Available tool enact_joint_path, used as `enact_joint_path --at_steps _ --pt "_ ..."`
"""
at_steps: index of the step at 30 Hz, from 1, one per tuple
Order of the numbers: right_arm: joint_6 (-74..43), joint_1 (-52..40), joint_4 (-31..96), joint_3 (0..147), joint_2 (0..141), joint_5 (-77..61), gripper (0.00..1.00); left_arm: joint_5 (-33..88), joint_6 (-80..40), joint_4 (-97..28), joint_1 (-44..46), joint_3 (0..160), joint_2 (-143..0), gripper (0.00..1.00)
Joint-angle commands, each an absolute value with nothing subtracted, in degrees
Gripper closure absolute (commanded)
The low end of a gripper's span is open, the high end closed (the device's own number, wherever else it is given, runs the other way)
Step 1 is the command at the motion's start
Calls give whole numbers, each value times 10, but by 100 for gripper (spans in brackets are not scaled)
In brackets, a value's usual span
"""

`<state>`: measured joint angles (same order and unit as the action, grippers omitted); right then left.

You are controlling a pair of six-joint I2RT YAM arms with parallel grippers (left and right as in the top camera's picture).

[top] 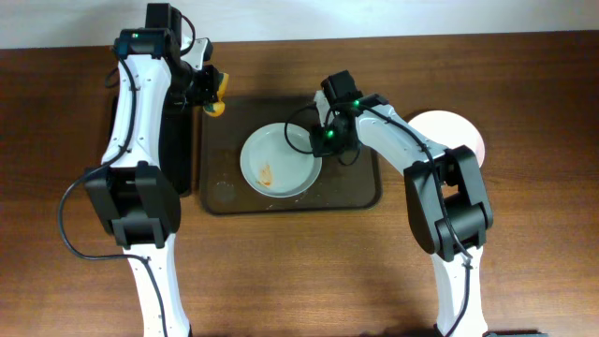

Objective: Clean dirty plates on tray and stack at the side
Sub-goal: 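Drag the last plate to the tray center with the right gripper, then hold the last plate with the right gripper and scrub it with the sponge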

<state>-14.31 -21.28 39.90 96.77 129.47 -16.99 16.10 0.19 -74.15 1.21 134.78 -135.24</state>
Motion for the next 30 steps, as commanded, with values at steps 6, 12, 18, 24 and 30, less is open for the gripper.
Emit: enact_joint_path --at_steps 6,12,18,24,30 --pt "-443 -216 381 971 1306 -148 89 167 -4 -742 44 1350 -1351 99" --pt "-300 -188 347 971 1306 -147 70 167 -4 -741 50 1350 -1357 99" --pt "-249 -212 345 971 1306 -148 94 168 -4 -745 72 1350 -1413 99" --pt "-253 -214 351 971 1306 -148 77 168 -4 -744 78 1350 -1416 99" --pt "-260 -229 353 971 1306 -158 84 168 -4 -745 78 1350 -1416 99"
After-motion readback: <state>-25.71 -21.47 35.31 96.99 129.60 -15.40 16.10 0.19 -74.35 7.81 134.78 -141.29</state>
